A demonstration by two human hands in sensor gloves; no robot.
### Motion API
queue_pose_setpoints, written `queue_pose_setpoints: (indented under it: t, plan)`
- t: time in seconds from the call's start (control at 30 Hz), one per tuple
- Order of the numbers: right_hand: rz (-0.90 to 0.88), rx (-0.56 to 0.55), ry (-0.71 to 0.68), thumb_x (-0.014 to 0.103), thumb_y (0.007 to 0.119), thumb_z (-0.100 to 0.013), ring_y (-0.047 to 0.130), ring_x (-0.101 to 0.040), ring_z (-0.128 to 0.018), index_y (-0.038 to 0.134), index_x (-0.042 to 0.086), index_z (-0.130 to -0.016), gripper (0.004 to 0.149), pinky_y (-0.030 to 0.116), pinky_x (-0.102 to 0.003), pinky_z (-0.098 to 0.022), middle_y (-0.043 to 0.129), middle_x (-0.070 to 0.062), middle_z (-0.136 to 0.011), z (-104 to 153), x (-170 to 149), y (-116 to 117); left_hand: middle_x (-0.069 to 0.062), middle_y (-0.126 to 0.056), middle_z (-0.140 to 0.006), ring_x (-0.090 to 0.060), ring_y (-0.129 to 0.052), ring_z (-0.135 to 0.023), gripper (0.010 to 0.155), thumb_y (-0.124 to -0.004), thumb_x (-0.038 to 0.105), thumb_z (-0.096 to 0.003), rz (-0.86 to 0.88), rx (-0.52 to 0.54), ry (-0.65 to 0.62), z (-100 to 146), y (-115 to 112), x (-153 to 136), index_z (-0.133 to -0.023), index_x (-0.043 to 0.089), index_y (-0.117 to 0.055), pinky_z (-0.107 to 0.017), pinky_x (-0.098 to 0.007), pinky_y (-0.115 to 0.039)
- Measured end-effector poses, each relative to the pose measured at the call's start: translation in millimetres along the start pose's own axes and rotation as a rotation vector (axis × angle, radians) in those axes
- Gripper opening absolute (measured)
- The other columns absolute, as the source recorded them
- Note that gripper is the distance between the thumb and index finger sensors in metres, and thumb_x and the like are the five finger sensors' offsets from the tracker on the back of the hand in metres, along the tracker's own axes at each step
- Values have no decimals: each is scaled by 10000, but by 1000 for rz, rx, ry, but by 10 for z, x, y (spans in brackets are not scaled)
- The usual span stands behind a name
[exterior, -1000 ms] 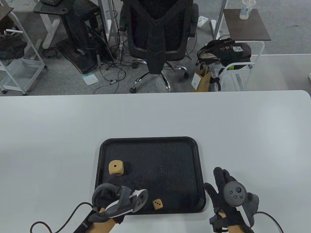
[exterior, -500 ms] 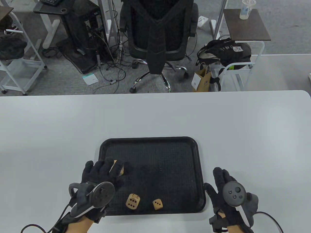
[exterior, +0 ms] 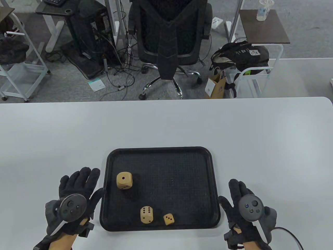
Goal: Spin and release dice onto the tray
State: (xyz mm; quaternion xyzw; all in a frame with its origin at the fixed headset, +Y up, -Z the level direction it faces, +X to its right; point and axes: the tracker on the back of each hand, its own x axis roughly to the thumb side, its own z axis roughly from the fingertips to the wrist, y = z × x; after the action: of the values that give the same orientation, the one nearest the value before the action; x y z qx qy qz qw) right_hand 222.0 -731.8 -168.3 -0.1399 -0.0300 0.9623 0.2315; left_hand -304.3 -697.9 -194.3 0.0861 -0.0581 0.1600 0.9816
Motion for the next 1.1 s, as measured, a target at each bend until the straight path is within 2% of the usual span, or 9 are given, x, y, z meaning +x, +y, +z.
queue_pose_setpoints:
  t: [0.17,0.37,0.77,1.1]
  plan:
    - [9,4,-1,645,643,-336,563,-336,-1026,463,359,-1053,793,474,-612,-752,492,-31,-1130,-1,5,11,-129,-551,-1142,-474,-622,-1027,691,-653,603,-435,-13,-10,12,9,-117,-71,-1061,332,-534,-770,-712,-344]
    - [25,6,-2,645,644,-337,559,-333,-1029,458,359,-1054,794,473,-612,-752,486,-31,-1132,2,21,27,-135,-510,-1149,-476,-593,-1033,699,-652,600,-433,13,-92,38,4,-310,-165,-1062,329,-515,-768,-712,-332]
    - [55,3,-12,645,645,-339,543,-330,-1035,435,366,-1057,799,473,-610,-754,463,-28,-1137,8,81,76,-135,-525,-1142,-471,-607,-1025,693,-656,596,-435,60,-52,37,38,-250,-251,-1059,322,-530,-768,-711,-339]
    - [92,4,-47,648,641,-336,540,-324,-1038,429,373,-1056,799,475,-607,-756,456,-21,-1138,38,159,143,-138,-528,-1140,-474,-607,-1024,690,-657,594,-436,60,-60,30,24,-253,-272,-1057,318,-536,-767,-712,-335]
